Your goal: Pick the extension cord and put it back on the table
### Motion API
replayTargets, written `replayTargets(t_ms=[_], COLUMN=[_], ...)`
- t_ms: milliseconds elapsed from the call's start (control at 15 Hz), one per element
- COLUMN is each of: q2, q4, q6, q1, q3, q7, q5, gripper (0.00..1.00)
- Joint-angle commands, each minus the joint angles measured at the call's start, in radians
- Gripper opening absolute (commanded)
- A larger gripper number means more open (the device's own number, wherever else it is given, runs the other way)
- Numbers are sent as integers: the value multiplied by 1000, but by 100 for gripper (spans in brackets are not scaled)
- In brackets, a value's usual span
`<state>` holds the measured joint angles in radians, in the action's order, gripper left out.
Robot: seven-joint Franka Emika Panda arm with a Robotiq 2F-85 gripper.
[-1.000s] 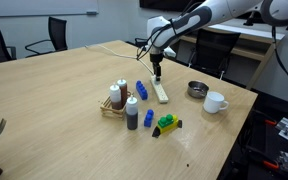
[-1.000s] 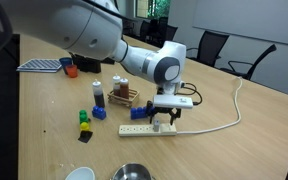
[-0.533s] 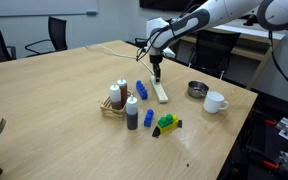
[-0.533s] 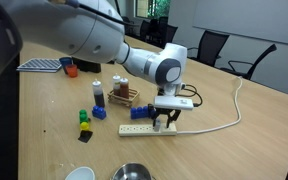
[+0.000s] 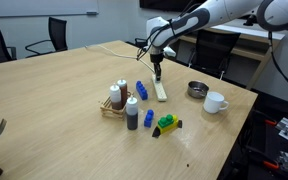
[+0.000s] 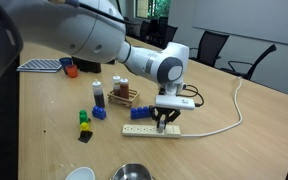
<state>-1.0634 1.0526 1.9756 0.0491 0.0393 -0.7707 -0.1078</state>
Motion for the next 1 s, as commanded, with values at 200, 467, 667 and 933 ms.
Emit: replayTargets(t_ms=[200, 467, 667, 933], q2=[15, 24, 34, 47], q4=[-43, -58, -53, -41], q6=[-93, -130, -109, -79], q1=[8, -12, -47, -105], q3=[23, 29, 28, 31], q7=[-60, -145, -211, -290], q5=[-8, -25, -51, -105], gripper=[6, 6, 6, 6])
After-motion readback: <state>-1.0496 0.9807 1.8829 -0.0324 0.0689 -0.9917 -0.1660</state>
